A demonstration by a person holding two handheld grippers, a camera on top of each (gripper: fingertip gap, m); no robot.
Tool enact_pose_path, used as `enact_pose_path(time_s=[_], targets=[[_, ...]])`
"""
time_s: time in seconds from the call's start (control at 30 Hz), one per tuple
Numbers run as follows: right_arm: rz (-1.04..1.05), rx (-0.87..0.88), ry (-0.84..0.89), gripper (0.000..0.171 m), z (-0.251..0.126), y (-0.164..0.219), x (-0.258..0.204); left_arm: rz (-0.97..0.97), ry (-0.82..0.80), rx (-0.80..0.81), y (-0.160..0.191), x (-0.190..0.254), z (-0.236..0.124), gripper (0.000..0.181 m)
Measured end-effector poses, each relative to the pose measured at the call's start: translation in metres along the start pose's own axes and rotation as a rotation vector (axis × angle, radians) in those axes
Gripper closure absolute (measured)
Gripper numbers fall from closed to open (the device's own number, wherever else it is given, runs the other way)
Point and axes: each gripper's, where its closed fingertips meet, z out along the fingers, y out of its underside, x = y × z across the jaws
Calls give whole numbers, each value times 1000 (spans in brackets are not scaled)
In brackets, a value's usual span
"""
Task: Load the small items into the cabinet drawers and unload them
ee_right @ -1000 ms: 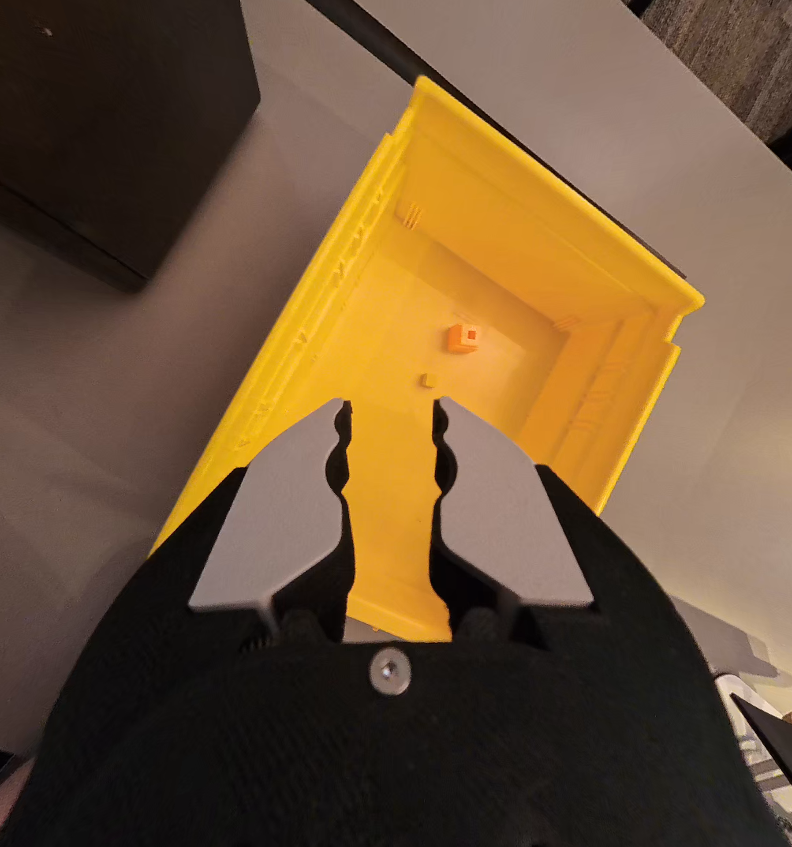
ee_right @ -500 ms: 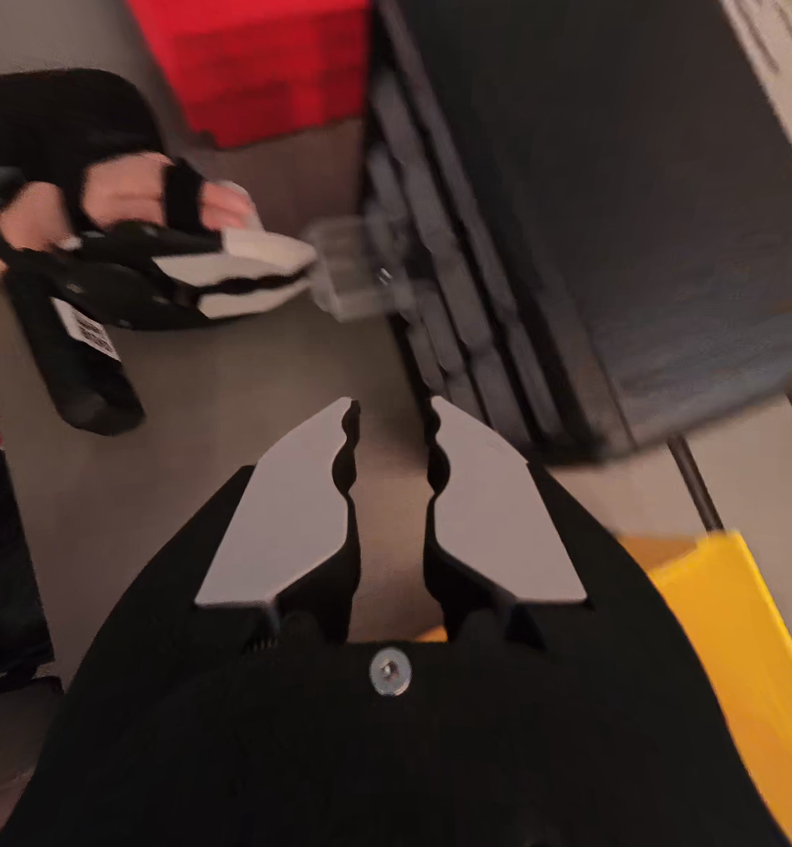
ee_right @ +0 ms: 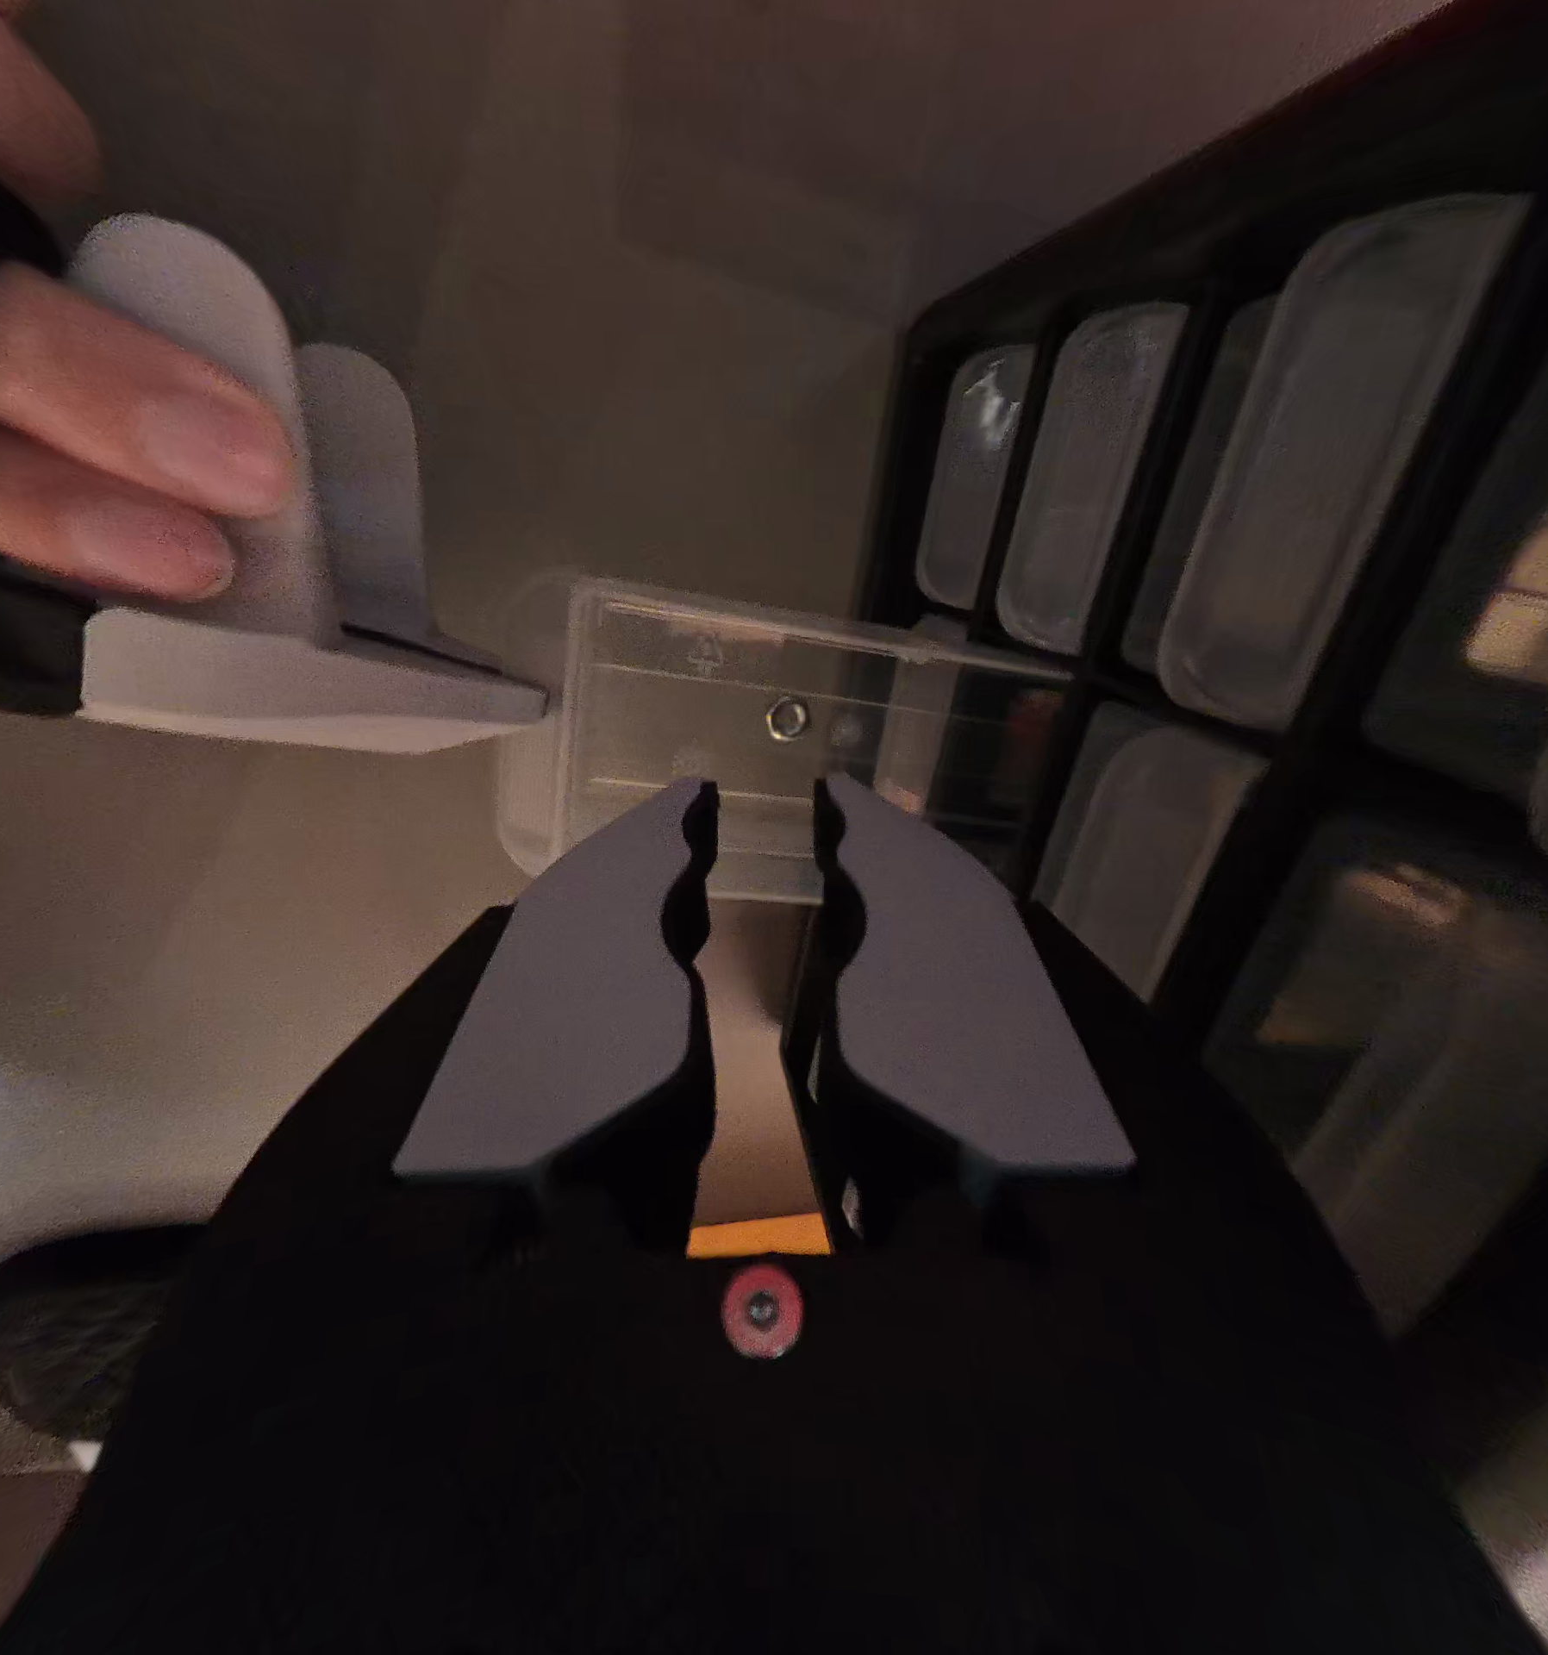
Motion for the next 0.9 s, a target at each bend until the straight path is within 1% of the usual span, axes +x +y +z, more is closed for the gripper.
enact_pose_path(time_s=[0.1, 0.23, 0.67, 0.83, 0.9], targets=[[-39, -16, -24, 149, 7, -6, -3, 9, -3, 12, -4, 0, -4, 172], [-74, -82, -46, 149, 15, -7, -5, 2, -5, 13, -5, -1, -6, 172], [-60, -265, -139, 149, 26, -3, -6, -2, 13, 14, -3, 1, -8, 172], [-57, -278, -151, 158, 27, -1, -6, -3, 16, 17, -3, 2, -9, 172], [-59, -284, -150, 159, 28, -1, -5, -3, 17, 18, -3, 2, -9, 172]])
